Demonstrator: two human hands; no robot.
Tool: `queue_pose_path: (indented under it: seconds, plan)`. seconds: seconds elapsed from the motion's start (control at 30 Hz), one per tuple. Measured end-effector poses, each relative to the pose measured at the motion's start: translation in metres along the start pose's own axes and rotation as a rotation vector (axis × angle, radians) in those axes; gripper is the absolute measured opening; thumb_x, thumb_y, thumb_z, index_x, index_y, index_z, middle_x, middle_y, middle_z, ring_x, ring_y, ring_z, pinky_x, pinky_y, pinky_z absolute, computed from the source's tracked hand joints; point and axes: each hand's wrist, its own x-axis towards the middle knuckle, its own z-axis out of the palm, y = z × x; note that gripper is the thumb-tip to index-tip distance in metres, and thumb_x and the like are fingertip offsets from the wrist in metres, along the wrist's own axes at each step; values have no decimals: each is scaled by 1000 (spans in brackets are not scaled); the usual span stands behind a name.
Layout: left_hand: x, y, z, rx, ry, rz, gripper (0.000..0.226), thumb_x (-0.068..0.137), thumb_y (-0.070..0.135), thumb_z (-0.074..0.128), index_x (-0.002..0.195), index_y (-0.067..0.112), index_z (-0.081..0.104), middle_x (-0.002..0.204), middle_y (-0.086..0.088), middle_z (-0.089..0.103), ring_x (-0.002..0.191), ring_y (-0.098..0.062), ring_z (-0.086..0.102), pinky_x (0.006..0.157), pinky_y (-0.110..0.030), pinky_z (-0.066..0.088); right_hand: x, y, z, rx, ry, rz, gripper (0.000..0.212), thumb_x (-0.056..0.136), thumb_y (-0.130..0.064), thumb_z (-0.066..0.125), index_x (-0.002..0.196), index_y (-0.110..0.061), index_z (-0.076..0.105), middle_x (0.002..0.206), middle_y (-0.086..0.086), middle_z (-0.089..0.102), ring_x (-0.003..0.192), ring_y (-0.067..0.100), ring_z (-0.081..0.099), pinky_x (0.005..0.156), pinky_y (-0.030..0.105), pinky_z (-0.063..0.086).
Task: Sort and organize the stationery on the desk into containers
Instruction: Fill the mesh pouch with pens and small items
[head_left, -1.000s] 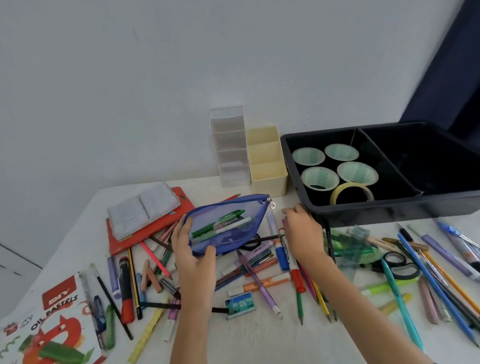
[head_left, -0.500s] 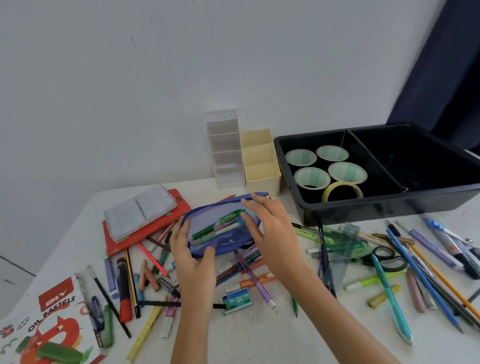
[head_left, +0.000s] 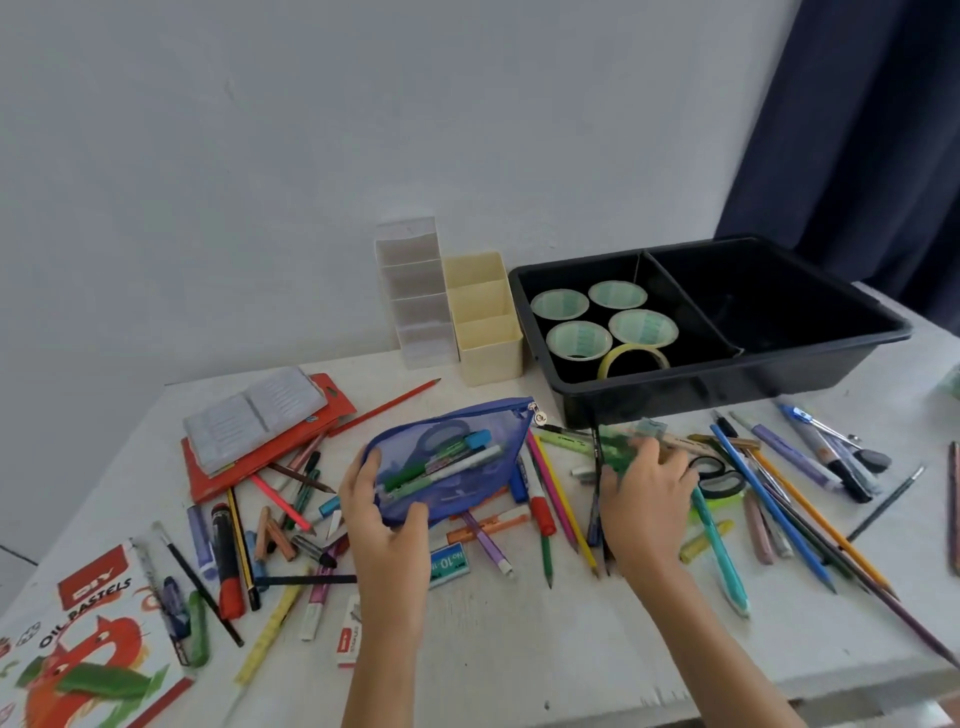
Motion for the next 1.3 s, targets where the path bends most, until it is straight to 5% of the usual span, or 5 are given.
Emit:
queue_pose_path:
  seconds: [0.4,0.67,0.8,0.93,1.3]
  plan:
    - [-24,0,13,-2,-29,-31,60,87,-10,50,132,30,42,143,8,34,127,-12,43,88,-25,51,5,23,-29,722,-160,307,46,92,0,51,137,-9,40,102,7,60,74,12,57,60,25,49]
    - [-40,9,29,57,-44,-49,59,88,-10,48,135,26,42,145,9,30,129,-5,35,97,-18,38,-30,4,-70,1212,28,-170,24,90,2,53,101,-20,53,92,5,64,87,14,65,77,25,55]
    - [-43,12,37,29,-93,-98,58,88,-12,46,134,23,43,133,16,34,101,13,45,67,2,41,-34,-11,-69,1053,11,-577,16,87,-1,56,100,-9,59,95,1,66,91,10,65,80,22,53]
    - [-45,14,44,31,-102,-90,57,86,-14,46,135,17,44,133,10,39,111,-4,45,62,-1,45,-23,-2,-32,513,49,-826,22,86,0,61,102,-12,70,93,0,67,88,15,62,78,32,52]
    - [-44,10,42,35,-67,-93,57,85,-13,47,133,19,46,130,9,41,97,9,49,60,2,41,4,27,-34,449,199,-544,27,80,10,52,91,-9,69,88,2,62,85,17,54,76,34,48]
